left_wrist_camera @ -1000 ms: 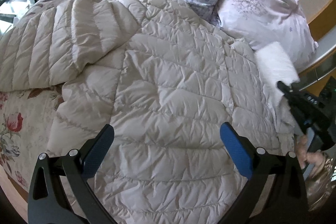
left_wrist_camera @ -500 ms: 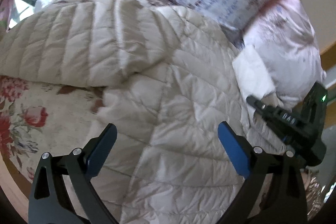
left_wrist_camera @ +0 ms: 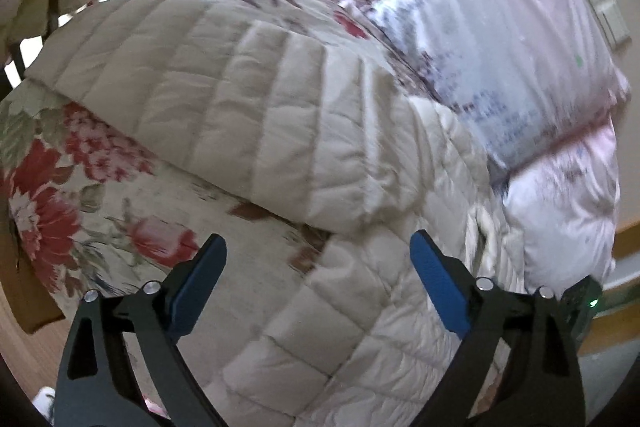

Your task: Fold large clothes

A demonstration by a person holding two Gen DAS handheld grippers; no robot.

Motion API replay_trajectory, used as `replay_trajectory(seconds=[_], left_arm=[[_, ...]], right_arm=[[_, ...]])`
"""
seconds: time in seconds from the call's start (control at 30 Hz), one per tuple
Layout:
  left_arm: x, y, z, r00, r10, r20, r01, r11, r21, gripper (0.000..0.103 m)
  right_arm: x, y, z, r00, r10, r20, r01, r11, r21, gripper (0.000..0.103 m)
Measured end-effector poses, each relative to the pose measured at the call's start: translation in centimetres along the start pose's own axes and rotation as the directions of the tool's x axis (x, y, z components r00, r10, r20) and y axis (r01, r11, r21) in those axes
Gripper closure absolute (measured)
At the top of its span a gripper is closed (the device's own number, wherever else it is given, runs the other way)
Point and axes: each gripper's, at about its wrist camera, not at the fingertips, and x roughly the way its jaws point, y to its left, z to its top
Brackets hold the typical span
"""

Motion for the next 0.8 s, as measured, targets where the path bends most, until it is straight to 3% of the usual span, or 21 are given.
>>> replay_trajectory(seconds=[0.1, 0.37, 0.6, 0.8], left_arm=[[-0.3, 1.4, 0.9, 1.000, 0.004, 0.024, -0.002, 0.999, -0.046, 0.013], [-0.7, 6.3, 3.1, 0.995, 0.013, 0.099, 0.012, 0.969, -0.248, 0.019], [-0.6, 11.0, 4.8, 0.989, 0.030, 0.148, 0.035, 0.910, -0.414, 0.032], [-0.5, 14.0, 5.3, 0.982, -0.007, 0.190, 0.109, 0.840, -0.531, 0.048]], right_arm=[[1.7, -0.3, 0.1, 0.997, -0.028, -0.075, 0.028, 1.000, 0.004, 0.033], [-1.7, -1.1, 0.1, 0.999, 0.044, -0.006, -0.044, 0.997, 0.065, 0.032], [-2.7, -1.6, -0.3, 0.998, 0.064, 0.001, -0.064, 0.993, 0.098, 0.031], [-2.9, -1.8, -1.0, 0.998, 0.064, -0.009, -0.062, 0.992, 0.106, 0.031]])
